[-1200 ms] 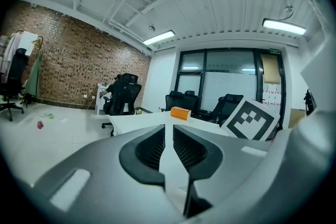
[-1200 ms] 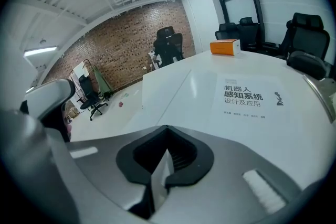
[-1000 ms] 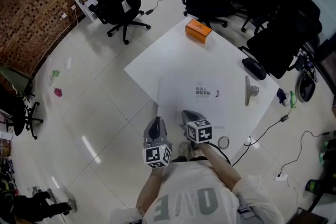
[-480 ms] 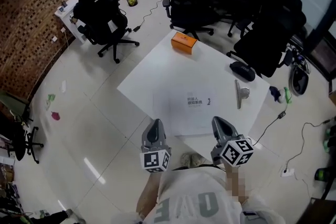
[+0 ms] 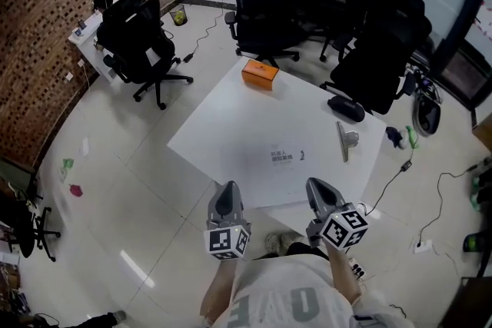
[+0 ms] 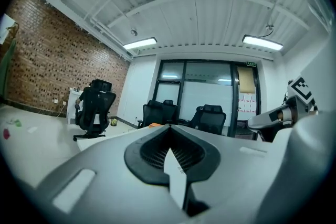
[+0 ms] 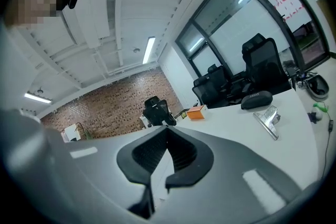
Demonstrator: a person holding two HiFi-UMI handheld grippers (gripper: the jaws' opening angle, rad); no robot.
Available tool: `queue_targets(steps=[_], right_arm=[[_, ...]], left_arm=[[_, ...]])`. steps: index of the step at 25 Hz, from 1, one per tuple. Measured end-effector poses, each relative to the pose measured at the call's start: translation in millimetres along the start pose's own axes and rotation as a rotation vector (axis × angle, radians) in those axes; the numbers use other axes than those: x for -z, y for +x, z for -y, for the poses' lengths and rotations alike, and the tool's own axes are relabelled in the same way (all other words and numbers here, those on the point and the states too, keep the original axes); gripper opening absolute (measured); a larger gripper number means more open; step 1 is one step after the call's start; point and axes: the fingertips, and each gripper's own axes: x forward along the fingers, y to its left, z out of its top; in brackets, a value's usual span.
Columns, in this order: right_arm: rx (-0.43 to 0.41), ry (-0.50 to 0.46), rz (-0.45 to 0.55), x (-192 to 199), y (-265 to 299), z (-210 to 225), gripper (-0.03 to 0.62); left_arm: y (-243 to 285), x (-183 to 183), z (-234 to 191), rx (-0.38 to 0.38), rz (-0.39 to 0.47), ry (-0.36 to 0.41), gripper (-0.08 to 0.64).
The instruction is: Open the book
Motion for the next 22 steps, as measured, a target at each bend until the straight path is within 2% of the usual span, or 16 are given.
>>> queue_targets(steps=[5,9,13,18,22], right_arm=[[0.006,-0.006,0.012,4,-9,-7,0.003],[0.02,0.009,0.001,14,-31,-9,0.003],[0.02,0.001,0.049,13,-58,-19,0.003],[-0.006,0.002,0.121,23,-127,-32,0.005],[0.021,-0.013,0.104,66,-217,-38,0.004]], left_arm=[[-4,-6,-1,0.026,0.024,-0.028,0.011],[-28,-3,-4,0.001,0.019,-0.051,0.011],[-49,-2,-1,-0.015,0.016,-0.092,0.011],[-97,-3,44,0.021,0.043,-0.06,0.011],[-177,5,106,0.071,0.089,0.017,0.011]])
